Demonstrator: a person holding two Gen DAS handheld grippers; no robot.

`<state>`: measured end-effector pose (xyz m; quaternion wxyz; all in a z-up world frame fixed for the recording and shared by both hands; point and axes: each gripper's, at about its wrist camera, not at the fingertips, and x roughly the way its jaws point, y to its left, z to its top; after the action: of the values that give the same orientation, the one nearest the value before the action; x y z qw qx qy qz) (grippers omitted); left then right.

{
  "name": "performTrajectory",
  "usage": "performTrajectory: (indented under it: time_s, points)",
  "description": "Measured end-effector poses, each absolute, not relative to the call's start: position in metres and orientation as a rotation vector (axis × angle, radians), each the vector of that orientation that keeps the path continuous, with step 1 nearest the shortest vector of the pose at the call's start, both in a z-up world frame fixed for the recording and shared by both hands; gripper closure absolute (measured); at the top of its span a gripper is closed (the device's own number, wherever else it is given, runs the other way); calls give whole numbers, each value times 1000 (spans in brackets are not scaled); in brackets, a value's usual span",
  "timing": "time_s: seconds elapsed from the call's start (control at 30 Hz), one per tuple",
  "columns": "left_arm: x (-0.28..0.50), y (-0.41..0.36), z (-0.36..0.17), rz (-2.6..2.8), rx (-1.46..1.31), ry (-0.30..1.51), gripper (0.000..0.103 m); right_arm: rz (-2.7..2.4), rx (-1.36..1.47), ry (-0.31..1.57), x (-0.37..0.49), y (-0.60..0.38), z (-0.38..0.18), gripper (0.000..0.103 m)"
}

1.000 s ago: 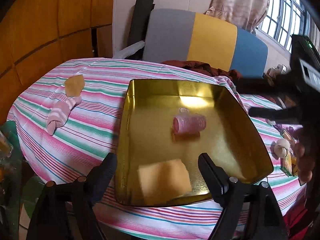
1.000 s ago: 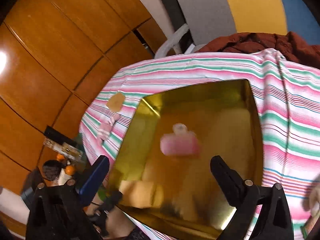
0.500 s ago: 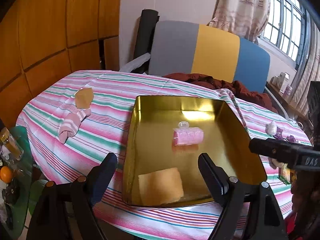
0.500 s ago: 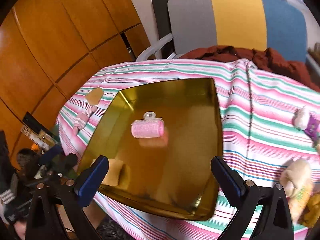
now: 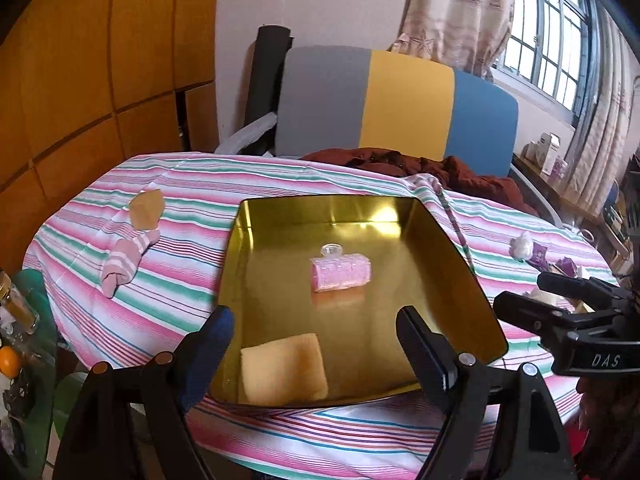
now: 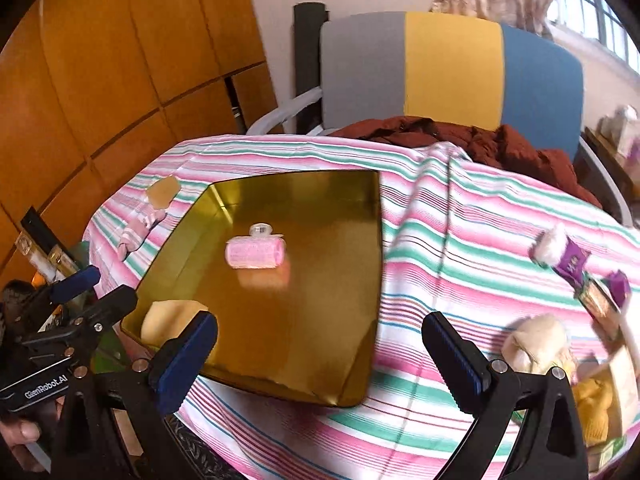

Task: Organize objects
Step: 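Return both tools to the items and grasp the WEIDAN cracker pack with left tool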

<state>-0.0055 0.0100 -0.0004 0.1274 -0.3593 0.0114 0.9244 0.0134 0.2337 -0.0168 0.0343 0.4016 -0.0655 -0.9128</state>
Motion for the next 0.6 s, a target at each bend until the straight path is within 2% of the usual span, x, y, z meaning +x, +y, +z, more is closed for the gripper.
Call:
performTrajectory:
  time_s: [0.37,0.6]
  points:
    - [0,46,4,2560,-1000,41,18,-2929,1334,-324,46,304,-26,0]
    - [8,90,10,2425,-947,125,19,-3085,1402,-414,87,378,-15,0]
